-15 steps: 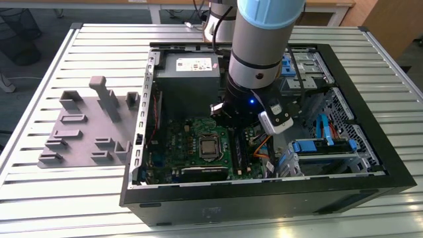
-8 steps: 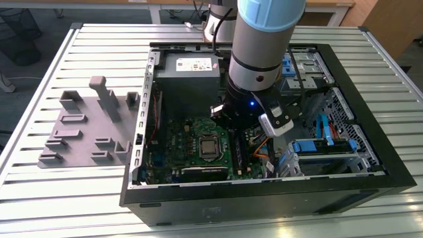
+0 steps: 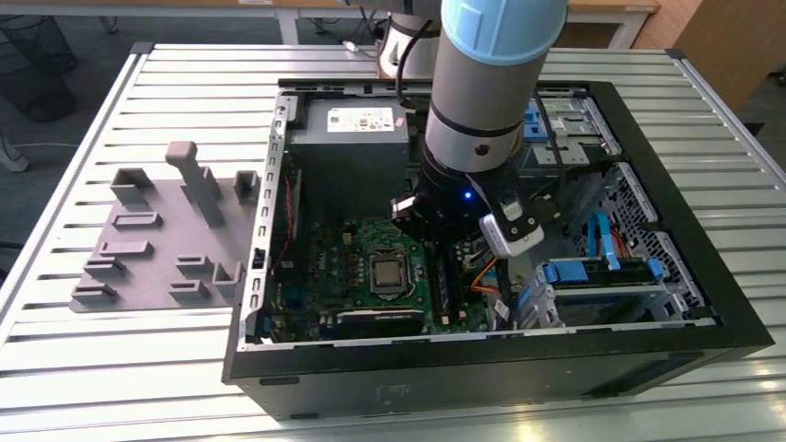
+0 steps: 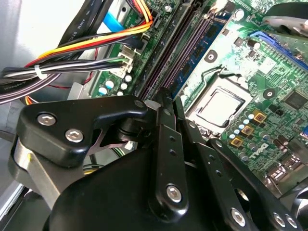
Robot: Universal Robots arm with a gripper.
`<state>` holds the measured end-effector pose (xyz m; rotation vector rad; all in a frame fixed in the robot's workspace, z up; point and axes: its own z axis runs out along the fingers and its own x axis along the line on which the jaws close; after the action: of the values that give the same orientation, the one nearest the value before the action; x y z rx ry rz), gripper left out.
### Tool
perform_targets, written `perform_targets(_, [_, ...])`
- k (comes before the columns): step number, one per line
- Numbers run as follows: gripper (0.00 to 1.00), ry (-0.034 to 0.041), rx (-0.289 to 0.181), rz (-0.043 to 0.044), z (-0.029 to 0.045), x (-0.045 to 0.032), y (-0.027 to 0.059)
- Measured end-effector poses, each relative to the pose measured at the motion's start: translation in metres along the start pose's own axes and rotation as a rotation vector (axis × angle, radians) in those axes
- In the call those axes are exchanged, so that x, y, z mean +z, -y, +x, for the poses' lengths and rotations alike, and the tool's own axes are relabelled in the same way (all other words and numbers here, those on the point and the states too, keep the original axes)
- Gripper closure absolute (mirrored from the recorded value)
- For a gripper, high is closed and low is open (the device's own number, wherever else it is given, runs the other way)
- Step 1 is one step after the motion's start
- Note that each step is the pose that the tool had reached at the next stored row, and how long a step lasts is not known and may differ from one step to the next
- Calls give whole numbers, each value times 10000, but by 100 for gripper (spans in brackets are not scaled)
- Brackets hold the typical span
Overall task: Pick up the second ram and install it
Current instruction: 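Insert the second ram into the second slot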
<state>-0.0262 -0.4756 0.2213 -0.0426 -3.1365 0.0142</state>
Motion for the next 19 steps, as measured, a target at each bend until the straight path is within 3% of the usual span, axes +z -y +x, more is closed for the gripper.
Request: perform_targets(19, [86,-4,-7,-21,-5,43,-5])
